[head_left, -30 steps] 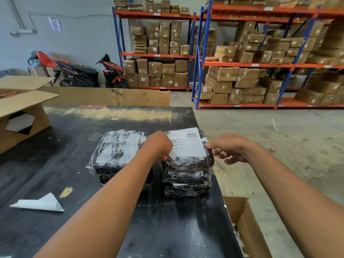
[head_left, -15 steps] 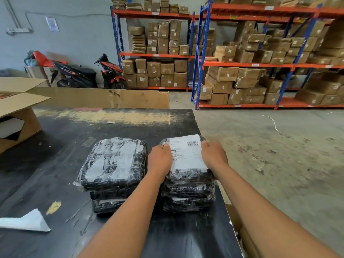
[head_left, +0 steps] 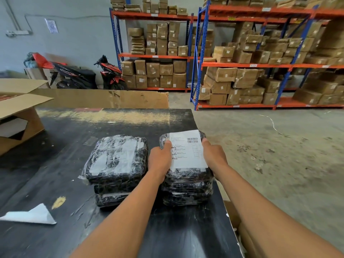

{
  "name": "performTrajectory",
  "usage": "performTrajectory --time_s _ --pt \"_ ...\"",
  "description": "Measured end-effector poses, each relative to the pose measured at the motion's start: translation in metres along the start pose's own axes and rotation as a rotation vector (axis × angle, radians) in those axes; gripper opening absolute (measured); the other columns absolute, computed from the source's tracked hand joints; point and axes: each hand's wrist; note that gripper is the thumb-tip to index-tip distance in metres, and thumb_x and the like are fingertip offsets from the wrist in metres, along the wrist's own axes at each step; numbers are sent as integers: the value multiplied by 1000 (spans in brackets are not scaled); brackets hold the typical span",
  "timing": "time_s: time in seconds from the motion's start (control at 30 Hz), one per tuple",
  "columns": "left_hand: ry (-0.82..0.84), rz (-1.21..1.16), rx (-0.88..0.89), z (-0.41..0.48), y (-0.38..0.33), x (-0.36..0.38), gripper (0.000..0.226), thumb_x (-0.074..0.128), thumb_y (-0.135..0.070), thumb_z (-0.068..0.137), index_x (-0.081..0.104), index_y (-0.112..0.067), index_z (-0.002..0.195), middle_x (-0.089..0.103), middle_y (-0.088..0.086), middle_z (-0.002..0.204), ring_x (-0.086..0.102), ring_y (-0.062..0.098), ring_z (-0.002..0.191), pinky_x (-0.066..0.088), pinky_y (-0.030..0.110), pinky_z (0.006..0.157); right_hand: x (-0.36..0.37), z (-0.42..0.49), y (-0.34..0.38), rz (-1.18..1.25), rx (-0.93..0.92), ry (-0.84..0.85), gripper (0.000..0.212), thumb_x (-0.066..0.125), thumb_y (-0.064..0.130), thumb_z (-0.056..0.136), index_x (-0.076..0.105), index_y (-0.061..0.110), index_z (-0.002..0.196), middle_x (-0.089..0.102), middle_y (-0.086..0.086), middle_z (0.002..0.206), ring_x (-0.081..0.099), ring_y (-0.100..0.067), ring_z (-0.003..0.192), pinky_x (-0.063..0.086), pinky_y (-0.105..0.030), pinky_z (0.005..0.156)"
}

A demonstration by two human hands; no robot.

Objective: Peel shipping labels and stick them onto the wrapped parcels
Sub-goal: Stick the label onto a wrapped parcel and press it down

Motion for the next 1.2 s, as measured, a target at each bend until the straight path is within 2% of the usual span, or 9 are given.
performTrajectory --time_s 0.07,0.17,0.33,0.47,0.57,0.8,0.9,1.0,1.2 --pt "-22 17 22 -2 -1 -1 62 42 -48 100 60 10 88 36 4 57 28 16 48 24 30 54 -3 -3 2 33 -30 -8 51 32 50 102 54 9 81 56 -7 80 54 -26 73 37 -35 65" --pt "-45 20 76 -7 -2 0 73 40 -50 99 46 18 124 59 25 81 47 24 56 36 37 57 -9 -10 5 105 -57 -26 49 33 40 104 41 15 63 46 -2 64 43 -20 59 30 -34 58" --pt "-72 68 148 -15 -7 -3 54 40 -44 102 47 -2 69 41 10 61 40 21 53 30 35 60 -12 -17 3 132 -45 -40 48 33 39 103 42 15 63 46 -2 65 43 -20 60 29 -32 55" --pt "-54 93 180 -20 -9 -5 60 38 -45 102 53 12 112 56 30 107 58 37 89 45 45 75 -14 -25 5 157 -36 -9 50 33 45 101 52 12 69 61 -7 74 58 -26 71 39 -34 65" --pt "-29 90 204 -19 -14 -7 43 37 -46 102 52 -6 100 53 10 88 46 15 71 38 37 69 -18 -25 10 205 -24 22 52 36 49 97 60 10 73 70 -8 81 66 -28 76 45 -36 68" --pt "9 35 247 -14 -14 -8 36 38 -43 103 40 -11 86 38 -1 78 35 13 65 30 31 56 -24 -22 14 300 12 119 50 40 48 93 62 3 87 72 -25 95 69 -34 79 45 -36 70" --pt "37 -82 264 -10 -11 -10 43 42 -41 102 48 2 104 42 -3 82 40 8 66 34 28 57 -26 -20 17 311 42 146 55 42 45 93 63 -2 112 69 -22 113 66 -41 107 51 -54 98" --pt "61 -183 213 -9 -20 -13 42 46 -41 102 43 -8 128 53 -5 103 51 3 81 41 21 64 -29 -18 23 343 60 171 45 43 45 94 67 11 113 70 -16 119 64 -37 113 46 -53 105" --pt "109 -157 183 -7 -35 -15 30 48 -40 100 42 -11 103 40 -3 73 36 9 58 34 26 55 -34 -24 32 385 87 207 33 37 32 105 64 15 94 72 -6 106 65 -31 108 47 -46 104"
Point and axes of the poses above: each hand's wrist, its own z-axis towards the middle knuckle, its own x-axis out of the palm, y = z × x
